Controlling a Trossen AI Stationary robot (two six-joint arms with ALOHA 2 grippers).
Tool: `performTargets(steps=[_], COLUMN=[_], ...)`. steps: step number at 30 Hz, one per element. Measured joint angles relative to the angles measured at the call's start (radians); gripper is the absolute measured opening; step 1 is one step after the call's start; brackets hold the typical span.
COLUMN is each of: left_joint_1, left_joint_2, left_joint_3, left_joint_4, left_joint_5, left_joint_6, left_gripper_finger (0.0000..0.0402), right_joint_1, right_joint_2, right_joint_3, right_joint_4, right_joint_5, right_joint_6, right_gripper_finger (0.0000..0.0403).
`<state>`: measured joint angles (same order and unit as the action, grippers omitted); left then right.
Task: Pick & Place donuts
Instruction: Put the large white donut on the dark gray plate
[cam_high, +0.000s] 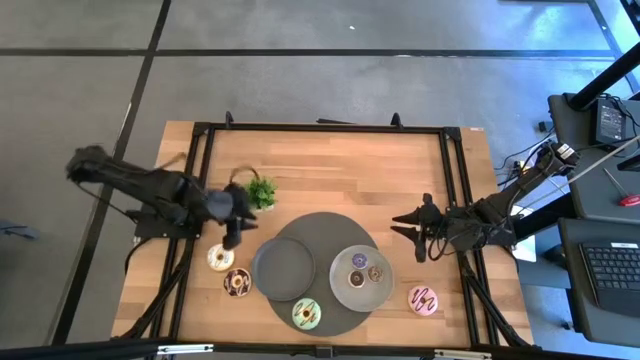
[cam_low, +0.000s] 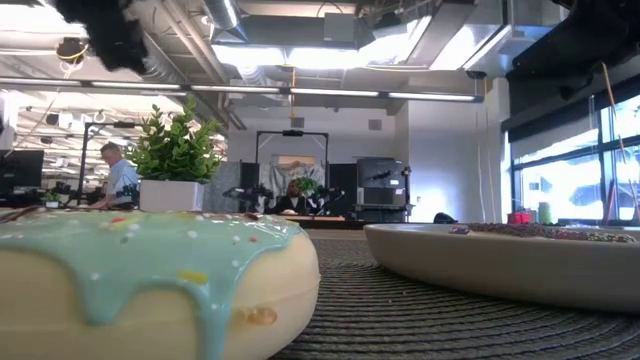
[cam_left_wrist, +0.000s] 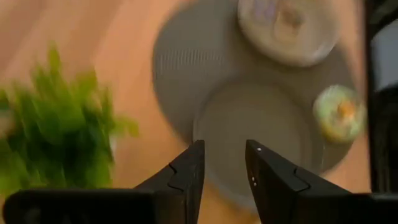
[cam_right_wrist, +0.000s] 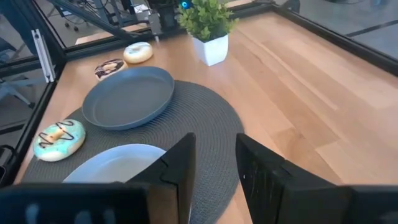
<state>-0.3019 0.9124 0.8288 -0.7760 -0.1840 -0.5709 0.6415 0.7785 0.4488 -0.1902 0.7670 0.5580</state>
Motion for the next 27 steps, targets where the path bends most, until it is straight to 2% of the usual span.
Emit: performTargets(steps=[3,6,12,17,21,27], left_joint_1=[-0.128,-0.244,-0.374,-0.400,-0.401,-0.401], left_joint_2=[0.106,0.176,0.294,0.385,0.440,0.498], left_joint_3=[0.097,0.138,0.140,0.139,0.139,0.139], left_joint_4=[-0.166,-0.290,-0.380,-0.488,-0.569,-0.540], left_joint_5=[-0.072,-0.129,-0.125,-0.016,0.095,0.097], left_joint_6=[-0.200,-0.452,-0.920,-1.181,-1.297,-1.209], left_gripper_finger=[0.0112,0.0111,0.0112,0.0112,0.0111,0.0111], right_joint_1=[0.000,0.000,0.000,-0.001,-0.023,-0.067], right_joint_2=[0.000,0.005,0.037,0.072,0.079,0.078], right_joint_3=[0.000,0.000,0.000,0.000,0.000,0.000], right_joint_4=[0.000,0.000,-0.002,-0.001,0.009,0.069], right_joint_5=[0.000,0.000,-0.002,-0.008,-0.002,-0.021], right_joint_6=[-0.012,-0.013,-0.013,-0.013,-0.067,-0.096], right_gripper_finger=[0.0116,0.0116,0.0116,0.0116,0.0116,0.0116])
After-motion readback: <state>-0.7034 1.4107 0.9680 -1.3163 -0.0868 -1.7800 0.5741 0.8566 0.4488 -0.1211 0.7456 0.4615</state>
